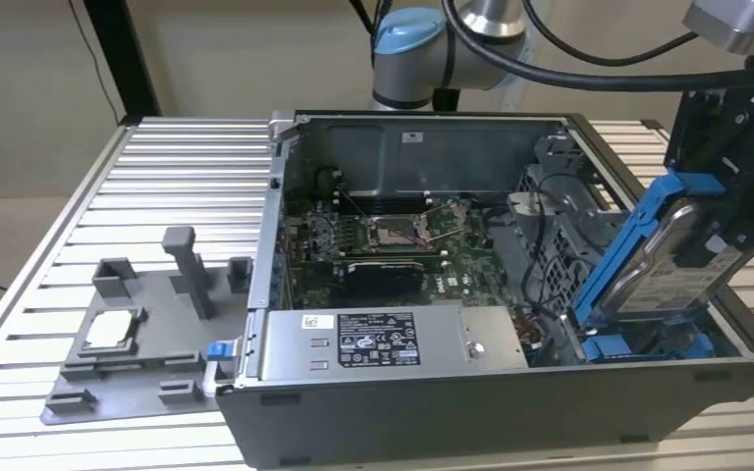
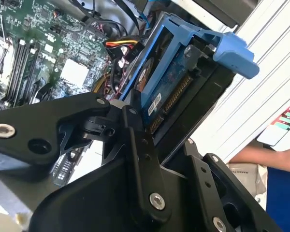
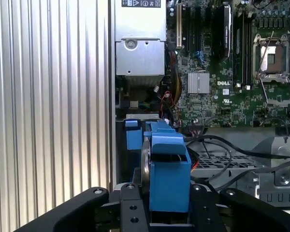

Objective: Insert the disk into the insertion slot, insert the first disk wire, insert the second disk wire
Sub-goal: 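Insert the disk into the insertion slot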

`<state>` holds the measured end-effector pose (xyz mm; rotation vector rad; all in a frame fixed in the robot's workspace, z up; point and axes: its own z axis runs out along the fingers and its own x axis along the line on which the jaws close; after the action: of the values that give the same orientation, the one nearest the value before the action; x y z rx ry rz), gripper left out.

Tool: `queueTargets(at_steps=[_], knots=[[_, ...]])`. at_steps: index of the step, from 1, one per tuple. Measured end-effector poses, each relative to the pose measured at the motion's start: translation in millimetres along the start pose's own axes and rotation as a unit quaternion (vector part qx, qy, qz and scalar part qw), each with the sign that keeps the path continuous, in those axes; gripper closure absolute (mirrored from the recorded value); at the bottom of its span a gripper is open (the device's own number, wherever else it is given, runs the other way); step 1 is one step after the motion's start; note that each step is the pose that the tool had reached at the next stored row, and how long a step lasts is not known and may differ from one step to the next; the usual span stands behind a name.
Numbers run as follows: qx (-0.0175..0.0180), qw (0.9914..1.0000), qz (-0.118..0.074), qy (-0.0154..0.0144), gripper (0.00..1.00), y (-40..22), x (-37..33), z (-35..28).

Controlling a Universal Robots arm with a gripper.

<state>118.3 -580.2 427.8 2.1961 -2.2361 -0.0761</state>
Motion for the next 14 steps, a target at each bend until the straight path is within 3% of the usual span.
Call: queueTargets(at_steps=[14], knots=[[0.0001, 1.00000, 0.000, -0.0004, 1.00, -1.6, 0.2, 7.9]])
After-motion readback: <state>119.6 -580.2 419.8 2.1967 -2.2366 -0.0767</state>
